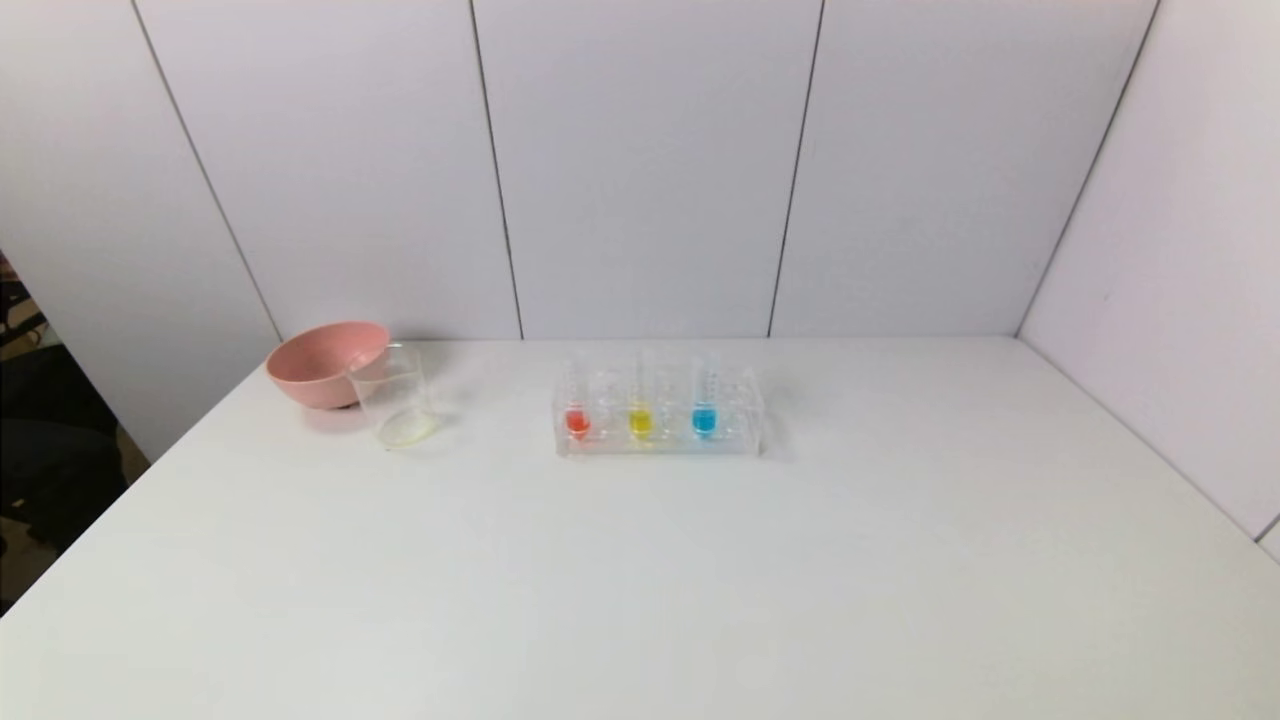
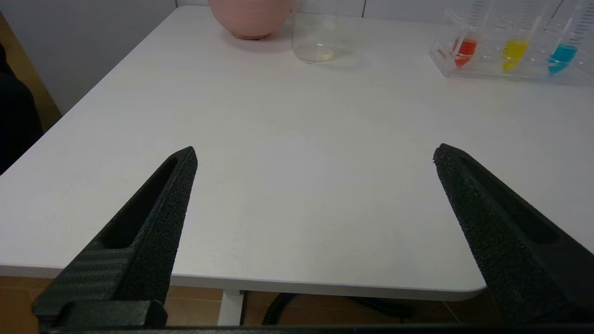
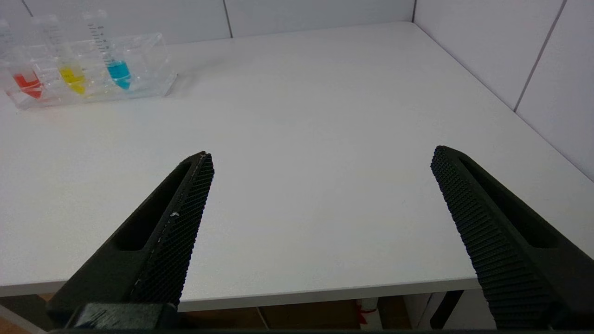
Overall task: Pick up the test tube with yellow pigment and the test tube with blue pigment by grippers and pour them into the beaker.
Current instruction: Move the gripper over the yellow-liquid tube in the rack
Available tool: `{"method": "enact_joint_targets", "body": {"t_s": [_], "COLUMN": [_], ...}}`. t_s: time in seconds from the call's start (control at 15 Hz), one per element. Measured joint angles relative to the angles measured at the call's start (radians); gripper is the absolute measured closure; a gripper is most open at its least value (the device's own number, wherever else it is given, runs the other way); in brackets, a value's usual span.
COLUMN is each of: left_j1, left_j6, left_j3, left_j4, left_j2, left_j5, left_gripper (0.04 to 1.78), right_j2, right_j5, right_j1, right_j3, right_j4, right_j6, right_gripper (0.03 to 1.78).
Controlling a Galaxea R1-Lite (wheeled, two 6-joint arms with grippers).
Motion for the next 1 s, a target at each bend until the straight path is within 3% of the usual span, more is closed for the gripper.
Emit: {"method": "enact_joint_targets", "body": {"t_s": [0.6, 1.0], "left_j1": [-0.003, -0.003], "left_j6": [-0.004, -0.002], "left_j3": [-0.007, -0.268], "left_j4": [0.0, 0.083], "left_j2": [0.0, 0.091], "left_j5": [0.006, -0.048], "left_gripper": [0.04, 0.04], "right_j2": [0.0, 0.0], "right_j5": [-0.001, -0.001], "right_j1": [0.0, 0.0], "right_j3": [0.0, 0.0], "right_j4": [0.0, 0.0], "right_j6": [0.0, 0.0], "right_gripper": [0.1, 0.1]}}
